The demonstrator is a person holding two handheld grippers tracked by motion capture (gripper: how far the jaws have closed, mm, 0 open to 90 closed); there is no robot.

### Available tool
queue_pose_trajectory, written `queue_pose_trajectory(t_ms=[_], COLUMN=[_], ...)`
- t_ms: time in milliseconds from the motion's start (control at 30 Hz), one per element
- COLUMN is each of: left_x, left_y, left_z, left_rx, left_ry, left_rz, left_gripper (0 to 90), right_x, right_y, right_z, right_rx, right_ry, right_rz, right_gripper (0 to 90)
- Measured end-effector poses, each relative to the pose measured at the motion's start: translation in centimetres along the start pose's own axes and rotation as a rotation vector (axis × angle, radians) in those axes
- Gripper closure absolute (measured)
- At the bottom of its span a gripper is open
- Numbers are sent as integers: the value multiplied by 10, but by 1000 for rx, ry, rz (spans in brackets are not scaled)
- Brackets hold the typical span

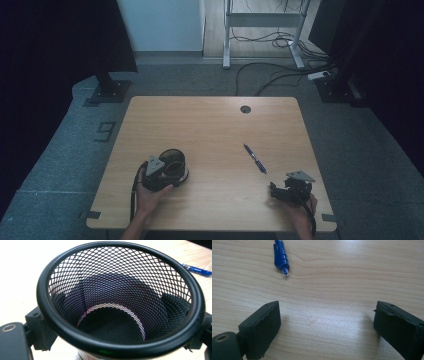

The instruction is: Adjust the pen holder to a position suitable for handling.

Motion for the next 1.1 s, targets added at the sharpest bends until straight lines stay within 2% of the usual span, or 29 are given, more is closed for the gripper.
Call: queue_pose_trajectory(t_ms=[200, 733, 900, 1000, 1100], left_x=[-2, 0, 3, 6, 8], left_y=[6, 8, 9, 7, 7], left_z=[-3, -11, -16, -20, -22], left_rx=[15, 27, 34, 42, 43], left_ry=[6, 9, 5, 25, 19], left_rz=[-1, 3, 12, 31, 33], left_gripper=[96, 96, 96, 96, 96], right_x=[0, 0, 0, 0, 0], right_y=[0, 0, 0, 0, 0], right_z=[0, 0, 0, 0, 0], right_rx=[1, 2, 2, 2, 2], right_ry=[-1, -1, -2, -3, -4], right_rz=[0, 1, 2, 1, 1], right_gripper=[71, 75, 77, 79, 79])
Point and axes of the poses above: each handheld gripper's, and its own axes: y roughly backward along the jaws, z roughly out of its underside, x roughly to its right, the point moved 10 cm from there along -y, roughly forward along the jaws, and after that the axes turned 6 degrees about -y, right-handed, at the moved point
